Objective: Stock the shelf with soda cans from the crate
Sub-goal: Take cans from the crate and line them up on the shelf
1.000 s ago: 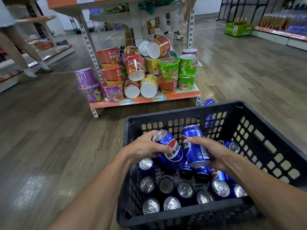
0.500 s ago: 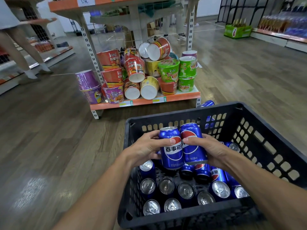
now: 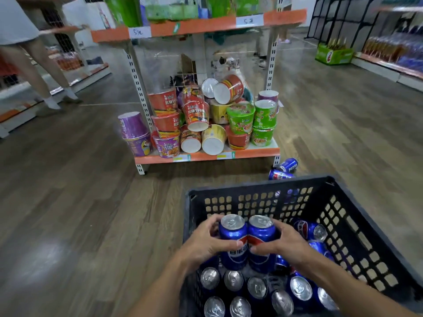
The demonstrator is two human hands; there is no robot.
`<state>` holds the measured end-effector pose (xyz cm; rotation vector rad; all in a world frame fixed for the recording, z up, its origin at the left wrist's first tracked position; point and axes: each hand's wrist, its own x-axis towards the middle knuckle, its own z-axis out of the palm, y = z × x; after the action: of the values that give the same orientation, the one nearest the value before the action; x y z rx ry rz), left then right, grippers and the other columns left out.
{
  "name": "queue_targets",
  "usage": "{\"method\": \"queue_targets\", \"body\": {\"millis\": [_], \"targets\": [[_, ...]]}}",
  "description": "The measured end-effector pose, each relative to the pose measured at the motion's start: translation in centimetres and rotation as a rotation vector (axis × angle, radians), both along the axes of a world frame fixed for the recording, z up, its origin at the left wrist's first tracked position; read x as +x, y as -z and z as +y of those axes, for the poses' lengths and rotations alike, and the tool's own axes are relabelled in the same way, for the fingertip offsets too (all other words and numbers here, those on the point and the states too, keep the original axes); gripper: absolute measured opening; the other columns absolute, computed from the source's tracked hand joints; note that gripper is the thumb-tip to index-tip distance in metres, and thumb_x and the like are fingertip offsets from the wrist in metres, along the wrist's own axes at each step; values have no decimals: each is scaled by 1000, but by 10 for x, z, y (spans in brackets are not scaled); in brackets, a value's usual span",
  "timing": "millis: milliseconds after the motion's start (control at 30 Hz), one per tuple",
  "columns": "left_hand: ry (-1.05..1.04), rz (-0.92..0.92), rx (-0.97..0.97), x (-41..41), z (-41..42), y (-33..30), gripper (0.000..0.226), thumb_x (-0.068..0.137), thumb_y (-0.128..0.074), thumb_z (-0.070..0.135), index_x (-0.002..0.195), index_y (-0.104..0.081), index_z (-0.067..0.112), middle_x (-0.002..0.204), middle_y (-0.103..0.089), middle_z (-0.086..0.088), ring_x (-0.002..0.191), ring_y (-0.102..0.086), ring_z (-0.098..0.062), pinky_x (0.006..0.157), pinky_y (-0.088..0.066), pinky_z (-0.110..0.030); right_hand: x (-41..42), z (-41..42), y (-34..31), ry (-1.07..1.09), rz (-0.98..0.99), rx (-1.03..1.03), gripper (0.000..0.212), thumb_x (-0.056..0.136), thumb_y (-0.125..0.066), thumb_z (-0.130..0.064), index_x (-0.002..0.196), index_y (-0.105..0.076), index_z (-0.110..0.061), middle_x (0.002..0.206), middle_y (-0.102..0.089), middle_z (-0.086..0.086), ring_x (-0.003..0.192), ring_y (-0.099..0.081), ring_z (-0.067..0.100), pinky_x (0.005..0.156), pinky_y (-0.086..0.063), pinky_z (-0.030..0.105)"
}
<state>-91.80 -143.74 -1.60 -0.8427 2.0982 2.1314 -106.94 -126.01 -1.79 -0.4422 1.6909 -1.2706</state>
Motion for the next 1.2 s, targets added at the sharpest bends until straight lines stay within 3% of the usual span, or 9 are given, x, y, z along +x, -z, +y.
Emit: {"method": "queue_targets", "body": {"millis": [133, 233, 300, 433, 633, 767, 1067, 1200], "targets": [[-45, -8, 63, 6, -2, -56, 68, 64, -94, 16, 122, -60, 25, 121, -71, 4, 109, -69, -13, 100, -54, -39, 4, -5, -64, 8, -19, 26, 75, 56, -92, 0, 119, -59, -23, 98, -77, -5, 88, -74, 11, 71, -57, 22], [-86, -8, 102, 12, -6, -111, 72, 59, -96, 12, 122, -60, 19, 119, -72, 0, 112, -68, -19, 103, -52, -43, 7, -13, -128, -19, 6, 77, 83, 50, -95, -1, 122, -60, -19, 102, -77, 2, 94, -74, 19, 88, -58, 38], [-119, -1, 104, 13, -13, -149, 75, 55, -97, 13, 120, -60, 14, 118, -72, -3, 114, -67, -23, 104, -50, -46, 8, -19, -173, -31, 12, 76, 78, 51, -93, 4, 120, -62, -17, 101, -77, 4, 94, -74, 21, 90, -57, 41], [-135, 6, 83, 14, -30, -234, 79, 51, -99, 19, 120, -61, 13, 118, -73, -3, 115, -66, -21, 104, -51, -41, 8, -37, -269, -45, 20, 53, 72, 54, -90, 10, 116, -63, -16, 97, -78, 4, 91, -75, 19, 74, -58, 27], [-145, 56, 59, 19, -63, -375, 75, 55, -97, 8, 121, -61, 10, 117, -73, -5, 111, -69, -18, 98, -55, -32, 5, -72, -397, -72, 111, 22, 75, 51, -91, 9, 117, -63, -12, 99, -77, 9, 94, -74, 25, 85, -58, 39], [-115, 69, 29, 21, -94, -463, 73, 58, -97, 10, 121, -62, 17, 118, -73, -1, 112, -68, -14, 99, -54, -32, 6, -100, -482, -52, 170, -21, 73, 48, -89, 13, 111, -66, -15, 90, -78, -1, 83, -75, 13, 66, -56, 20], [-104, 167, -89, 14, -158, -617, 77, 56, -99, 19, 123, -60, 16, 120, -72, -2, 116, -67, -19, 105, -50, -42, -2, -161, -636, -76, 245, -80, 67, 54, -86, 16, 113, -65, -8, 91, -78, 7, 81, -74, 17, 67, -56, 24], [-137, 210, -125, 6, -178, -666, 78, 54, -98, 22, 121, -60, 13, 118, -73, -5, 113, -68, -20, 98, -54, -34, -13, -185, -681, -104, 303, -93, 66, 55, -86, 12, 113, -66, -11, 90, -78, 0, 79, -74, 11, 64, -53, 16]]}}
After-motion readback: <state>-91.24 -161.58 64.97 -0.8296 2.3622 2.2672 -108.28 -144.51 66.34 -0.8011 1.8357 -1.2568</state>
